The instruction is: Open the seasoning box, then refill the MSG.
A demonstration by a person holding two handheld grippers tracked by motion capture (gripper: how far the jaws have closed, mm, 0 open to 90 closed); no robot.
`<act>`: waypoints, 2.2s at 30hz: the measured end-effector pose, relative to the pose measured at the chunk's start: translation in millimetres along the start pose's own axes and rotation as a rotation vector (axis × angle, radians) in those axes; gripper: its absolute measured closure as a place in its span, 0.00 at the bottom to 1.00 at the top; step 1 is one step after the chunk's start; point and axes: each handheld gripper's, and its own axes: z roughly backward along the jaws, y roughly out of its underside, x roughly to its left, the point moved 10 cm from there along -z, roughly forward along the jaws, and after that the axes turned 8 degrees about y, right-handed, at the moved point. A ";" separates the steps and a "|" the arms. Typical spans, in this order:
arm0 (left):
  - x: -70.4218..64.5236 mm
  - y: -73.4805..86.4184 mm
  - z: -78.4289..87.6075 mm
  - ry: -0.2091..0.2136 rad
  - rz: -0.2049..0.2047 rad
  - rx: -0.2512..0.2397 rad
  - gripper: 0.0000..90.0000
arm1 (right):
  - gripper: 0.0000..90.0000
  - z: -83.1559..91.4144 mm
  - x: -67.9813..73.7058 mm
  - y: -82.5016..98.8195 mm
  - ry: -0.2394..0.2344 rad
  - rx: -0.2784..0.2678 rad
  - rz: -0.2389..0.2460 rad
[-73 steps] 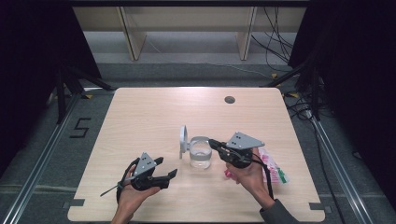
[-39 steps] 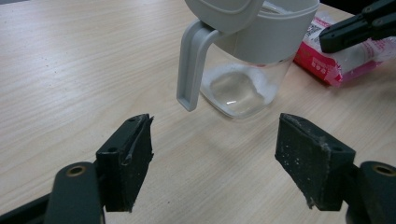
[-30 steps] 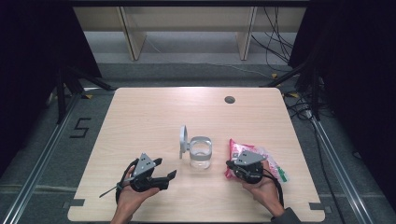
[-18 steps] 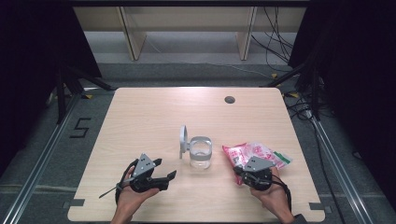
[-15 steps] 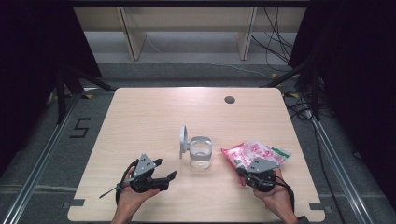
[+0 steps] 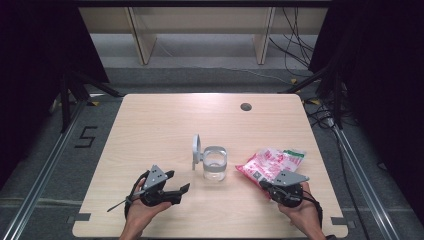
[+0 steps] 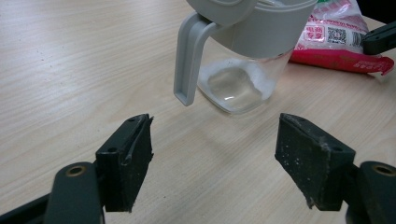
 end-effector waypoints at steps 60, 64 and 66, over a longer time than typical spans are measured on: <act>-48.3 10.7 -34.9 0.107 -0.080 0.049 0.29 | 0.36 3.2 -119.2 34.1 0.248 -0.083 -0.577; -48.7 12.1 -34.2 0.107 -0.083 0.065 0.29 | 0.38 -4.1 -120.0 34.8 0.247 -0.056 -0.579; -48.6 12.4 -34.3 0.098 -0.082 0.068 0.29 | 0.39 -8.4 -120.5 32.7 0.235 -0.059 -0.583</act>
